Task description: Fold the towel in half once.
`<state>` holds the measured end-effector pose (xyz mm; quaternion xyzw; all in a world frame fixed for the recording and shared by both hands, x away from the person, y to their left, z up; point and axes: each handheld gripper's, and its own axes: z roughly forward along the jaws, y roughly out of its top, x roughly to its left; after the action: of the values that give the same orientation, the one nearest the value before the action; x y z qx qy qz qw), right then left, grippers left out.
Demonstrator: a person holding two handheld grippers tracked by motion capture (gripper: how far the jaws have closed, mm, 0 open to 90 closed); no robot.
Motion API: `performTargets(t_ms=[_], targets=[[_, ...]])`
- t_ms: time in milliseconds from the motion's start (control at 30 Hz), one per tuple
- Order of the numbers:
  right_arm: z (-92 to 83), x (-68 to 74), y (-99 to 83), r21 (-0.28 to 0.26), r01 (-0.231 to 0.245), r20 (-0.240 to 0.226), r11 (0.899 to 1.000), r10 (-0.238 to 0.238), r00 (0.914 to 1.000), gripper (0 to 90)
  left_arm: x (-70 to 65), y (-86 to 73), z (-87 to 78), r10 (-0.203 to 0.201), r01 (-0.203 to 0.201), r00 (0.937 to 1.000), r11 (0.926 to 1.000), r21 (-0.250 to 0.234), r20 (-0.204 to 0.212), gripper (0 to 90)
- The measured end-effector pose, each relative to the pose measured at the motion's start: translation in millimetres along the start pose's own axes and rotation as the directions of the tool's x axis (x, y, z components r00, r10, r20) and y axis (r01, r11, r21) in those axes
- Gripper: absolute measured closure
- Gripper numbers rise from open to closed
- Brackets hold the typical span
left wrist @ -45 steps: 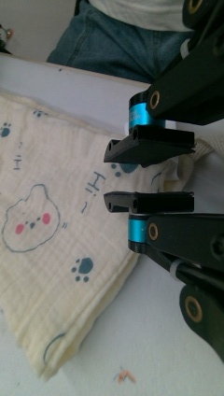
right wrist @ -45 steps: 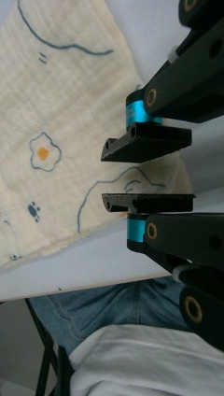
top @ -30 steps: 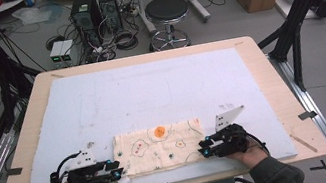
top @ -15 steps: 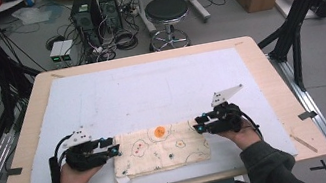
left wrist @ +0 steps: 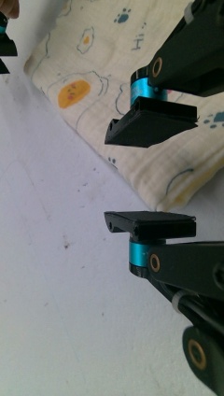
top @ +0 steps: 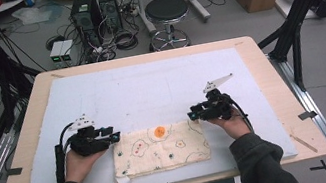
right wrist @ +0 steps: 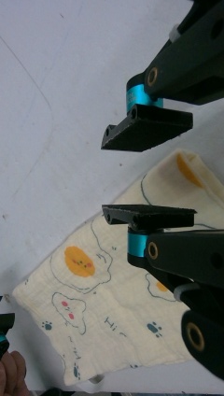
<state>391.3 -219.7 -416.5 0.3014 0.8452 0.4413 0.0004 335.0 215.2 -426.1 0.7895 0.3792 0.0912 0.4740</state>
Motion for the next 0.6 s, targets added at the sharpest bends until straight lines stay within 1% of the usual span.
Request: performTargets(t_ms=[100, 233, 267, 300, 367, 433, 467, 500, 567, 600], targets=[[3.3, -4.8, -3.7, 0.017, -0.031, -0.025, 0.999, 0.031, 0.9992, 60.4, 1.0, -1.6, 3.4, 0.005, -0.004, 0.9999, 0.9997, 0.022, -0.013, 55.0], [4.5, -7.9, -7.9, 0.025, -0.035, -0.032, 0.999, 0.036, 0.9988, 61.6, 3.2, -3.6, 9.0, -0.003, 0.003, 0.9999, 0.9985, 0.055, -0.012, 55.8], [5.2, -8.6, -9.3, 0.036, -0.042, -0.034, 0.998, 0.043, 0.9985, 62.6, 3.8, -4.1, 10.3, -0.005, 0.005, 0.9999, 0.9982, 0.059, -0.009, 56.8], [6.1, -9.4, -10.6, 0.035, -0.041, -0.037, 0.999, 0.043, 0.9984, 63.7, 4.0, -5.1, 11.8, -0.010, 0.011, 0.9999, 0.9981, 0.061, -0.008, 57.7], [8.0, -11.8, -14.2, 0.043, -0.051, -0.048, 0.998, 0.053, 0.9974, 64.8, 5.2, -7.0, 14.1, -0.014, 0.015, 0.9999, 0.9956, 0.092, -0.007, 62.6], [9.5, -13.6, -16.4, 0.058, -0.061, -0.053, 0.996, 0.064, 0.9965, 66.6, 6.6, -8.8, 15.5, -0.006, 0.007, 1.0000, 0.9935, 0.113, -0.004, 65.6], [10.1, -14.7, -17.4, 0.061, -0.061, -0.056, 0.996, 0.065, 0.9964, 68.0, 6.6, -9.8, 16.1, -0.004, 0.005, 1.0000, 0.9931, 0.117, -0.003, 69.0], [10.5, -15.1, -18.0, 0.070, -0.070, -0.057, 0.995, 0.074, 0.9956, 69.3, 6.3, -10.2, 16.2, -0.004, 0.005, 0.9999, 0.9939, 0.111, -0.009, 71.0], [11.7, -15.1, -19.1, 0.079, -0.067, -0.057, 0.995, 0.072, 0.9958, 73.6, 6.4, -10.6, 16.1, -0.014, 0.013, 0.9999, 0.9938, 0.110, 0.000, 76.2], [12.2, -14.7, -20.0, 0.077, -0.062, -0.053, 0.995, 0.066, 0.9964, 76.4, 6.1, -10.8, 15.9, -0.001, 0.001, 1.0000, 0.9932, 0.117, -0.002, 78.9]])
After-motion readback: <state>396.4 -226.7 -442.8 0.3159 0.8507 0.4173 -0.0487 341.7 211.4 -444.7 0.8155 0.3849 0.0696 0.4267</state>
